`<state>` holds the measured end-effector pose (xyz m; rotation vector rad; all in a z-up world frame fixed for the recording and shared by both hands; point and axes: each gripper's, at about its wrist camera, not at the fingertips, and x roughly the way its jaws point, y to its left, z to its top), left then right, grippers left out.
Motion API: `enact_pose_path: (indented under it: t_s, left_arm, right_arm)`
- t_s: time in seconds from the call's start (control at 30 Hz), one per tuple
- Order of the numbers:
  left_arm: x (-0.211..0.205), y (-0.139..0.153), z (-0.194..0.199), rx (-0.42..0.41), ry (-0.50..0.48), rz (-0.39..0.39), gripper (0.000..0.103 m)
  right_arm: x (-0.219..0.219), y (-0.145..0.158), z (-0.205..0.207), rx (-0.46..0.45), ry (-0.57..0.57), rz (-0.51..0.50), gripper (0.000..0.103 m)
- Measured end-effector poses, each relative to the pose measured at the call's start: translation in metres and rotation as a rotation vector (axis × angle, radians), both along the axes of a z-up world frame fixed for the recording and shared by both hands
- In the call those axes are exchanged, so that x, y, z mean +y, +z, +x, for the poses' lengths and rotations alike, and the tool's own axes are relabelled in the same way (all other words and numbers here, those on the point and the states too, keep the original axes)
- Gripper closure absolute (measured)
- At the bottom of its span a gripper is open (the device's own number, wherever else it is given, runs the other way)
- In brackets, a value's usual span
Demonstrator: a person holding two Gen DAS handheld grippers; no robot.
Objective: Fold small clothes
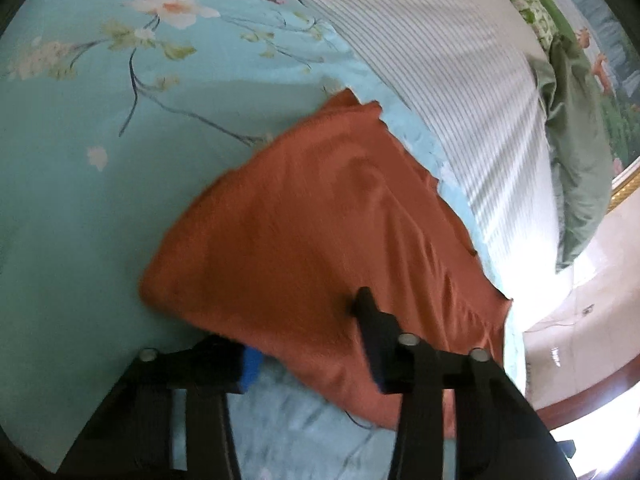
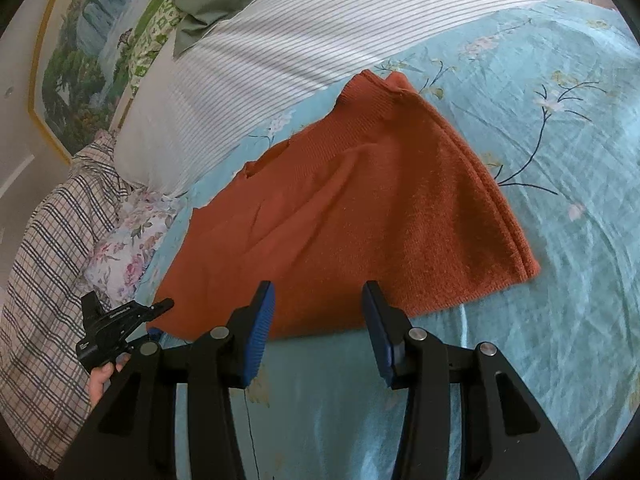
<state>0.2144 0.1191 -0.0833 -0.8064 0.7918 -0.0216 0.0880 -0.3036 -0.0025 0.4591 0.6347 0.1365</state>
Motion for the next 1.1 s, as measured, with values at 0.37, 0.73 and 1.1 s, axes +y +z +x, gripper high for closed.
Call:
enact_pose_path:
  t_s: [0.37,0.73,1.1]
  left_arm:
    - [-0.055,0.072,-0.004,-0.169,-0.128,0.289,0.096]
    - [-0.219,0.061,-0.006,-0.278,-0.549,0.673,0.096]
    - [-0.234,0.044,-0.013,-0.302,-0.592,0.786,0.097]
  right_arm:
    - [-0.017,0.021,0.023,0.018,0.046,0.056,0.056]
    - [-0.014,0.033,0.119,0.159,0.242,0.143,0.037]
    - [0.064,0.004,0.245,0.298,0.401,0.071,0.036]
